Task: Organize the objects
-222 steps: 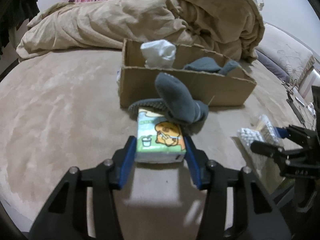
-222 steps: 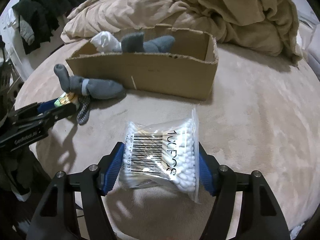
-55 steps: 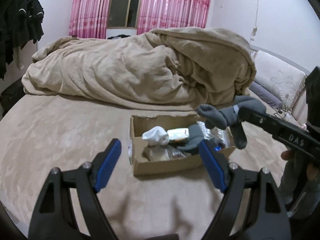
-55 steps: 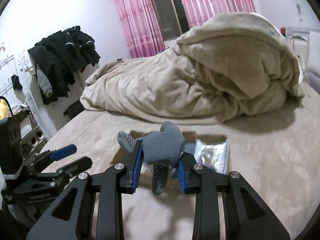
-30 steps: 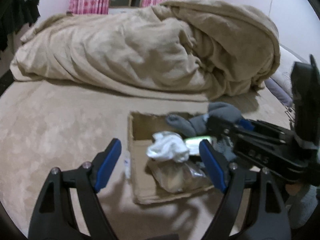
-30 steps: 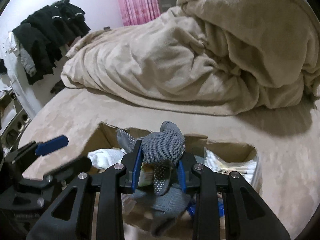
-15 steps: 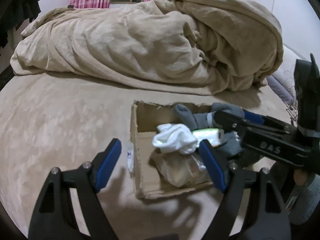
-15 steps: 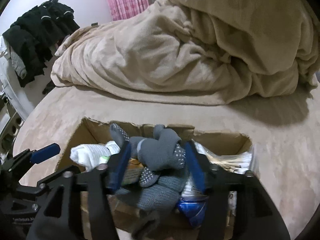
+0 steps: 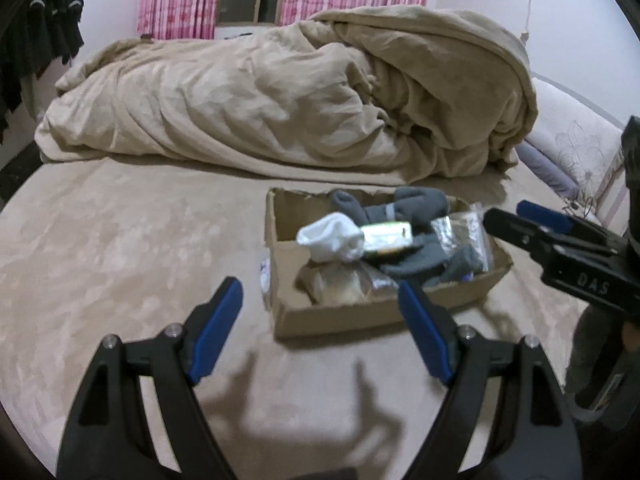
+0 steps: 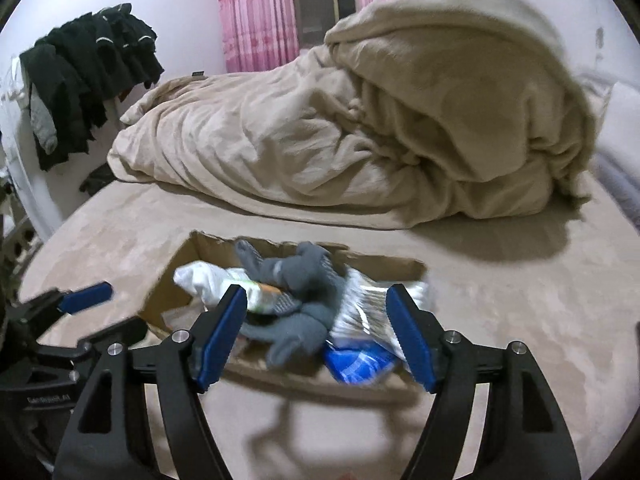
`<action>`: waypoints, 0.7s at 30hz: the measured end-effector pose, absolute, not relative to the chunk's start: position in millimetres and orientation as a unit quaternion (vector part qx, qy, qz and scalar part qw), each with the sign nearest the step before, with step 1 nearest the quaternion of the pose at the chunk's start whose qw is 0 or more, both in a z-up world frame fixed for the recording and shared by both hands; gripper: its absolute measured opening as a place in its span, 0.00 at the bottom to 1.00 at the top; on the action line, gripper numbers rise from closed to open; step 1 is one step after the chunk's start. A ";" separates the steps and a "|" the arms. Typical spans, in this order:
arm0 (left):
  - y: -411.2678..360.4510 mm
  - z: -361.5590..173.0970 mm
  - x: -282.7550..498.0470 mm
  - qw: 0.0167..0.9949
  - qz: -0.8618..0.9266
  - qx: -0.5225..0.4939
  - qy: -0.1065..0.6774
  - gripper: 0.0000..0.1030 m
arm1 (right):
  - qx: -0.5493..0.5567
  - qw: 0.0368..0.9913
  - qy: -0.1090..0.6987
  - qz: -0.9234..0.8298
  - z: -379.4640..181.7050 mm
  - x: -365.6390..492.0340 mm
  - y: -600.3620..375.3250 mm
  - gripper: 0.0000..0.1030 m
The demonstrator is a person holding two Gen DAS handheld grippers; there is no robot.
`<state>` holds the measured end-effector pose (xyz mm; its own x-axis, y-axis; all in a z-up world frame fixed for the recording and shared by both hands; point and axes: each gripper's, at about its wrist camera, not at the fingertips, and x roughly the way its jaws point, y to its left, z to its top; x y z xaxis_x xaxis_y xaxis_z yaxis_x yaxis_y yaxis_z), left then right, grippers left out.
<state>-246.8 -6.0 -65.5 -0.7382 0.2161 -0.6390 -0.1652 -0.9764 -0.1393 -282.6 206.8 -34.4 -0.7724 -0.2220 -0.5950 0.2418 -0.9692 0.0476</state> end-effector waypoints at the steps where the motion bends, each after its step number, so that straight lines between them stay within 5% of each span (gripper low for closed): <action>1: -5.7 -65.7 -243.6 0.102 0.932 -0.345 -0.034 0.79 | 0.315 0.123 0.014 -0.941 -36.0 -277.3 208.8 0.73; 8: -10.1 -66.5 -211.4 0.098 0.938 -0.331 -0.034 0.81 | 0.334 0.124 -0.010 -0.934 -56.3 -242.1 221.3 0.73; 10: -11.1 -67.0 -205.8 0.099 0.937 -0.333 -0.039 0.93 | 0.337 0.121 -0.015 -0.934 -61.4 -232.5 224.7 0.73; 21: -19.4 -77.0 -183.3 0.079 0.940 -0.328 -0.051 0.96 | 0.323 0.122 -0.010 -0.938 -62.7 -206.7 235.4 0.83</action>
<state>-183.3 -19.4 -77.0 -0.7726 0.1821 -0.6082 -0.1149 -0.9823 -0.1482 -206.7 235.4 -62.7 -0.7612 -0.2351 -0.6045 0.2226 -0.9701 0.0969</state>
